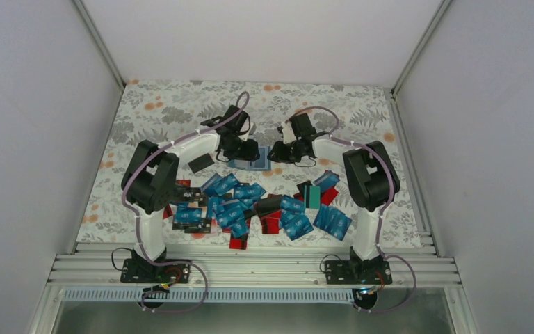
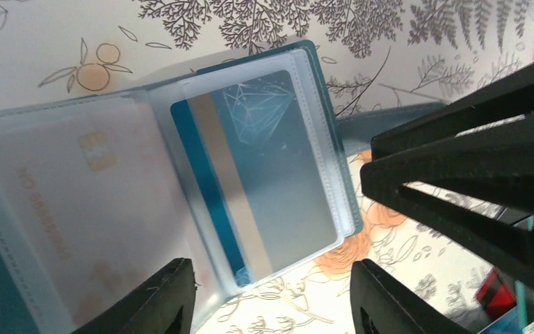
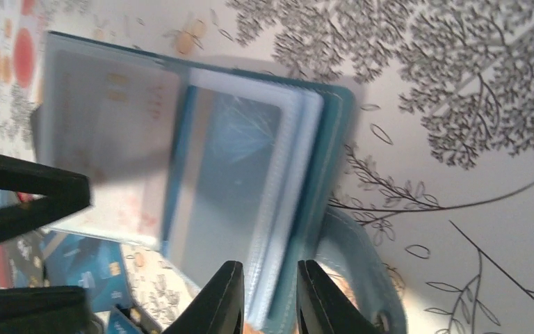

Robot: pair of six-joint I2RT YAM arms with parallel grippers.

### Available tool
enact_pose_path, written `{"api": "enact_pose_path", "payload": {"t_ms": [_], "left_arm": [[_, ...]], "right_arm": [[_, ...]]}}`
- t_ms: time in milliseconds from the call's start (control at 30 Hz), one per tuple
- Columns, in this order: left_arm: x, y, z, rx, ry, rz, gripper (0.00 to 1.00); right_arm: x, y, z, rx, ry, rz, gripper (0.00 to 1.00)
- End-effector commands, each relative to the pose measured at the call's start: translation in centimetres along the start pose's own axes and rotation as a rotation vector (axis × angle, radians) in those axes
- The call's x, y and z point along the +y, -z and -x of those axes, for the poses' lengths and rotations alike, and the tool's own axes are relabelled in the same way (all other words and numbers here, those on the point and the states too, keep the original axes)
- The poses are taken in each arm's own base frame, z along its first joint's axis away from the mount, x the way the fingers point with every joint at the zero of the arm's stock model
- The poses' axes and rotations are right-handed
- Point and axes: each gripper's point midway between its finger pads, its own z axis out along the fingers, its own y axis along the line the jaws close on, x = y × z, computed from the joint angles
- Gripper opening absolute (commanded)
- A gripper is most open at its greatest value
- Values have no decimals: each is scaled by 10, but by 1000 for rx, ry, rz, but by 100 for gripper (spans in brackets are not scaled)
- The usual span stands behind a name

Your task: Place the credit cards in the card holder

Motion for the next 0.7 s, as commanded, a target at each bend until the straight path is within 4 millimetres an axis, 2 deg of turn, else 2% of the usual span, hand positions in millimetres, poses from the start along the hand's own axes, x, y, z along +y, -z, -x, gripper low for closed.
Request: {"api": "enact_pose_path", "payload": {"t_ms": [0,167,300,467,667], "left_arm": [[-13,9,10,-61,-63,-7,50],[-4,1,9,-59,-54,45,25],[9,-10,4,-40,-40,93,11],[13,-21,0,-24,-37,93,4],[18,-30,-3,-9,-40,104,2]], "right_arm": [[35,23,19,-45,55,79,22],[46,22,17,-27,40,144,24],[52,17,16,-9,22,195,26],[51,6,12,18,-7,216,27],[47,-3,10,33,-22,219,28]]}}
